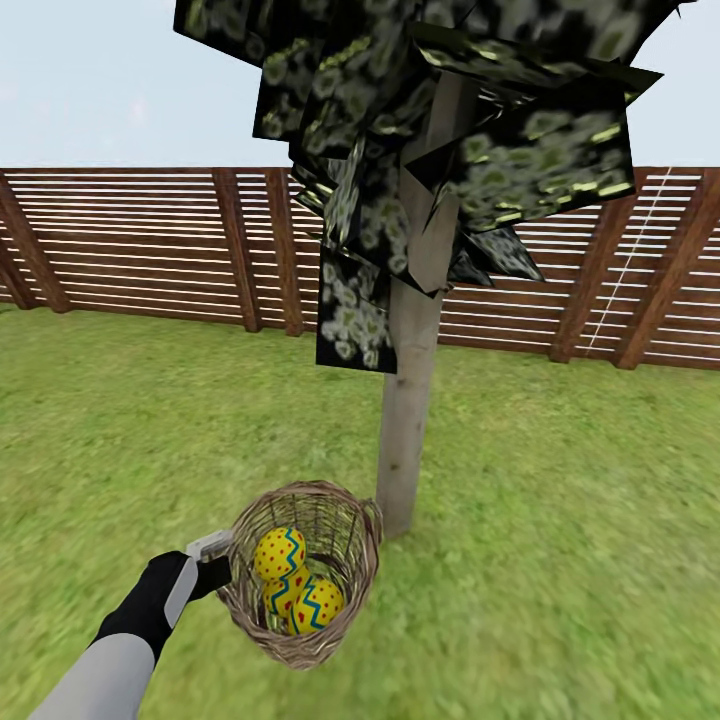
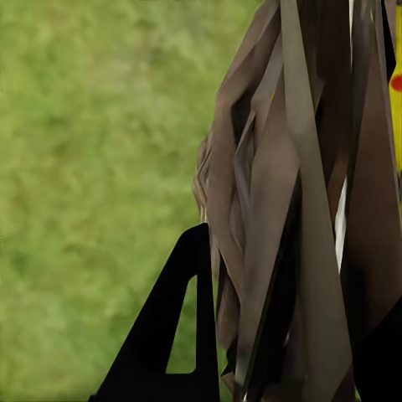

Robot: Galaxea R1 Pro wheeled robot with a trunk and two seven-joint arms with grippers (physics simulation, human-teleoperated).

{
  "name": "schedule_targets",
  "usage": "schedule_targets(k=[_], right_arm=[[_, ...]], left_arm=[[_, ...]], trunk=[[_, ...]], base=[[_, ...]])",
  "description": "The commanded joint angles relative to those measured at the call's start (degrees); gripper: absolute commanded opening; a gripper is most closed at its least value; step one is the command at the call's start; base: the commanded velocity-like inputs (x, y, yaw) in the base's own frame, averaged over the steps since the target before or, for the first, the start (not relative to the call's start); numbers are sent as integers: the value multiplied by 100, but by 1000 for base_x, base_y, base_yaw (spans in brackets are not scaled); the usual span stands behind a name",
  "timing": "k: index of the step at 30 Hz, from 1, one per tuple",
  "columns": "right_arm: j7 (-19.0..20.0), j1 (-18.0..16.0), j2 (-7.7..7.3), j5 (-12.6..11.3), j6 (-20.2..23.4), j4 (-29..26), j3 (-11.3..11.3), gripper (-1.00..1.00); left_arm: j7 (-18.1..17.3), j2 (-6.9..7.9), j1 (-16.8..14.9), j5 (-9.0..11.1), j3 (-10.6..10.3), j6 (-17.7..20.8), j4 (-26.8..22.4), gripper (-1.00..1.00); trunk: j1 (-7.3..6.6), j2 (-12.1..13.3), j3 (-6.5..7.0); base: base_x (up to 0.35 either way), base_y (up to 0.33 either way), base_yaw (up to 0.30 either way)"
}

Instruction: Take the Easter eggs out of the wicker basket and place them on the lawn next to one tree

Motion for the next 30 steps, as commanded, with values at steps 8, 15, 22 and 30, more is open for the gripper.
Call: schedule_targets(k=[8, 15, 22, 30], right_arm=[[26, -257, -489, 41, 3391, -3150, -420, 100], [35, -348, -480, 29, 3938, -4293, -496, 100], [21, -2229, -582, 63, 4165, -1579, -976, 100], [49, -2315, -638, 71, 4031, -1390, -979, 100]], left_arm=[[37, 8, -3, 93, 6, 27, -10, -100], [37, 2, -3, 91, 6, 34, -10, -100], [37, 35, -3, 89, 6, 34, -10, -100], [37, 29, -3, 89, 6, 32, -10, -100]], trunk=[[44, -84, -42], [198, -364, -167], [351, -645, -293], [527, -966, -437]], base=[[0, 0, 0], [0, 0, 0], [0, 0, 0], [0, 0, 0]])
